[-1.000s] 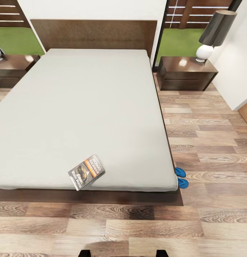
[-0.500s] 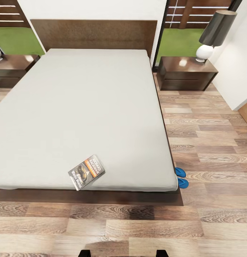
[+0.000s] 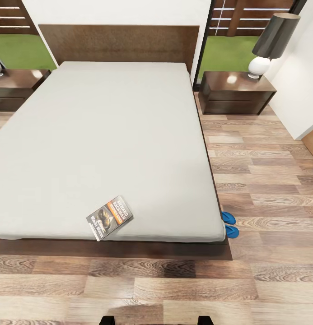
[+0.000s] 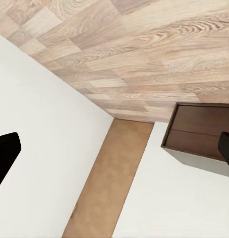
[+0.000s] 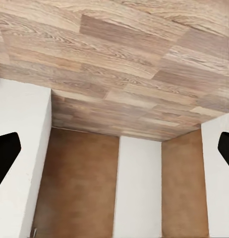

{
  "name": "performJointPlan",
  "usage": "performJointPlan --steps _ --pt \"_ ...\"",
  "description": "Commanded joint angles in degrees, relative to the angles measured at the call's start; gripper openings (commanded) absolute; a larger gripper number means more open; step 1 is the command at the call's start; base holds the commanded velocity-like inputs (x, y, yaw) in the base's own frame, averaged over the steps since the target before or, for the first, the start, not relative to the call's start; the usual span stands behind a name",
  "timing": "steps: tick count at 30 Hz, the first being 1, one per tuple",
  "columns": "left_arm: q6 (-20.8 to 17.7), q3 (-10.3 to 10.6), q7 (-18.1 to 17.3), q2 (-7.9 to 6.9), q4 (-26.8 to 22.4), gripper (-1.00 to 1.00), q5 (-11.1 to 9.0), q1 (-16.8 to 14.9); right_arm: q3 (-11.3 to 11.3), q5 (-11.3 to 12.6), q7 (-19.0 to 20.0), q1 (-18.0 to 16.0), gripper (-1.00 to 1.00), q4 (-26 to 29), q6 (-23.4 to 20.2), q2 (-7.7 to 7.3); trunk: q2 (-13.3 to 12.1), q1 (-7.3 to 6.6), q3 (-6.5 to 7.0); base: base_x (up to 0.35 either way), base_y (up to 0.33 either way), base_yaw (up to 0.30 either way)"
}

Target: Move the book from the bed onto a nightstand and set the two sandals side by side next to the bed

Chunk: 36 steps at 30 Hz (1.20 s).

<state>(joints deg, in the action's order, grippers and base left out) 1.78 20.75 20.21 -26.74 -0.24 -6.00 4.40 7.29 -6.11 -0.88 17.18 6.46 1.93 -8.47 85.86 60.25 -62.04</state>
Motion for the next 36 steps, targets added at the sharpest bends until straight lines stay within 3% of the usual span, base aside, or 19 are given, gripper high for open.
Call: performJointPlan --steps 1,2,8,12,21,28,36 --pt "0.2 0.5 0.1 0.02 0.0 1.00 -0.6 0.1 -1.0 -0.6 -0.1 0.0 1.00 0.2 0.0 -0.26 0.0 0.01 -0.01 0.000 0.000 0.000" --pt "0.2 0.5 0.1 0.02 0.0 1.00 -0.6 0.1 -1.0 -0.6 -0.1 0.0 1.00 0.2 0.0 -0.26 0.0 0.01 -0.01 0.000 0.000 0.000" --pt "0.2 0.5 0.0 0.08 0.0 1.00 -0.6 0.5 -5.9 -0.7 -0.4 0.0 1.00 0.8 0.0 -1.50 0.0 0.01 -0.01 0.000 0.000 0.000" --pt "0.3 0.5 -0.1 0.10 0.0 1.00 -0.6 0.5 -7.3 -0.7 -0.6 0.0 1.00 1.0 0.0 -1.91 0.0 0.01 -0.01 0.000 0.000 0.000" --pt "0.3 0.5 -0.1 0.11 0.0 1.00 -0.5 0.6 -8.6 -0.7 -0.8 -0.1 1.00 1.1 0.0 -2.30 0.0 0.01 -0.01 0.000 0.000 0.000" --pt "0.3 0.5 -0.1 0.11 0.0 1.00 -0.5 0.7 -10.6 -0.6 -1.4 -0.9 1.00 1.2 0.1 -3.78 0.0 0.01 -0.01 0.000 0.000 0.000" --pt "0.4 0.5 -0.1 0.11 0.0 1.00 -0.5 0.7 -18.8 -0.6 -6.8 -2.5 1.00 3.8 0.1 -4.99 0.0 0.01 -0.01 0.000 0.000 0.000"
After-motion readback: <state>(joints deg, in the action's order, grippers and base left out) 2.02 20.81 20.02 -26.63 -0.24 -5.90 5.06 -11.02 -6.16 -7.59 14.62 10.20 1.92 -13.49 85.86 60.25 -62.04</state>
